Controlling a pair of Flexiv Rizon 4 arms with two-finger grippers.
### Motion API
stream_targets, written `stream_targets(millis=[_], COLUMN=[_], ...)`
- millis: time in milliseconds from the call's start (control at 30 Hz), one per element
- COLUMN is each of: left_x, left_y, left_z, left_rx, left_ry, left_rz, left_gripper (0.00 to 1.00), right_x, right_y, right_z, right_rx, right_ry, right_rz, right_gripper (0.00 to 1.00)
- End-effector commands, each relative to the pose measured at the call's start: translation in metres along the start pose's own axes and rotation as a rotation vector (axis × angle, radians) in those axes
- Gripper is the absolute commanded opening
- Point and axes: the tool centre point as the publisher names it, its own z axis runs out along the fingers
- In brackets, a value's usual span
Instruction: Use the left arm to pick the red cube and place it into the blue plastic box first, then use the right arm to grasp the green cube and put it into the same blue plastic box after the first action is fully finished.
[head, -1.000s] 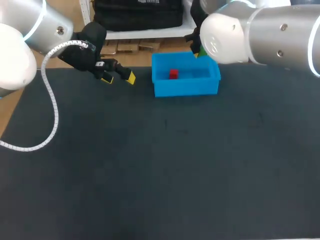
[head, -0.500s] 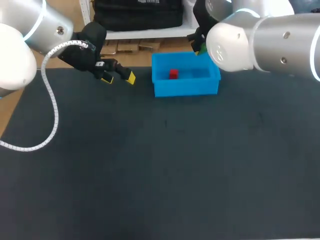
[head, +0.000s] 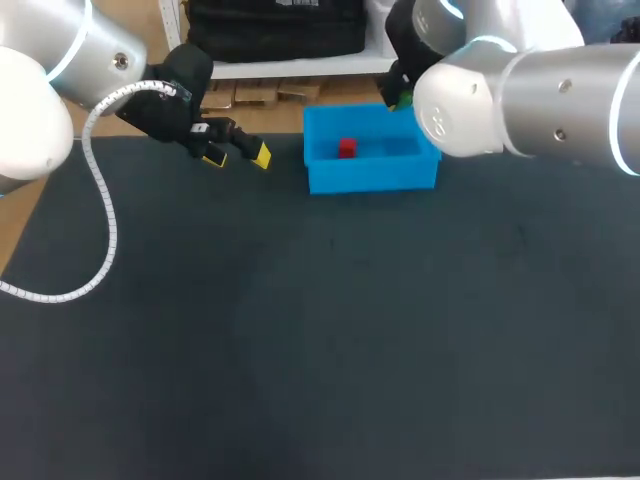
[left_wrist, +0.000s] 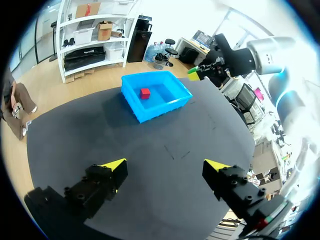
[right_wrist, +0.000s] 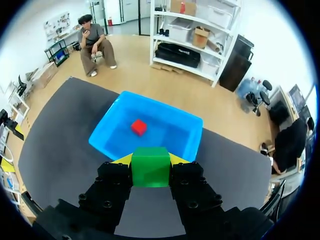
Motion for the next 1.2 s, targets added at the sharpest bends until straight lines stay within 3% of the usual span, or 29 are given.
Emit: stream_targets(millis=[33, 1200], left_x=[0.001, 0.001], left_y=[0.001, 0.001], left_z=[0.000, 0.000], left_rx=[0.004, 0.004], left_ry=[-0.005, -0.005], left_rz=[0.002, 0.002], left_gripper=[1.00, 1.00], right_x=[-0.006, -0.004], right_y=[-0.001, -0.012], right_z=[0.011, 0.060], right_rx=[-0.008, -0.025], right_ry=[0.002, -0.011], right_rz=[-0.008, -0.041], right_gripper=[0.00, 0.00])
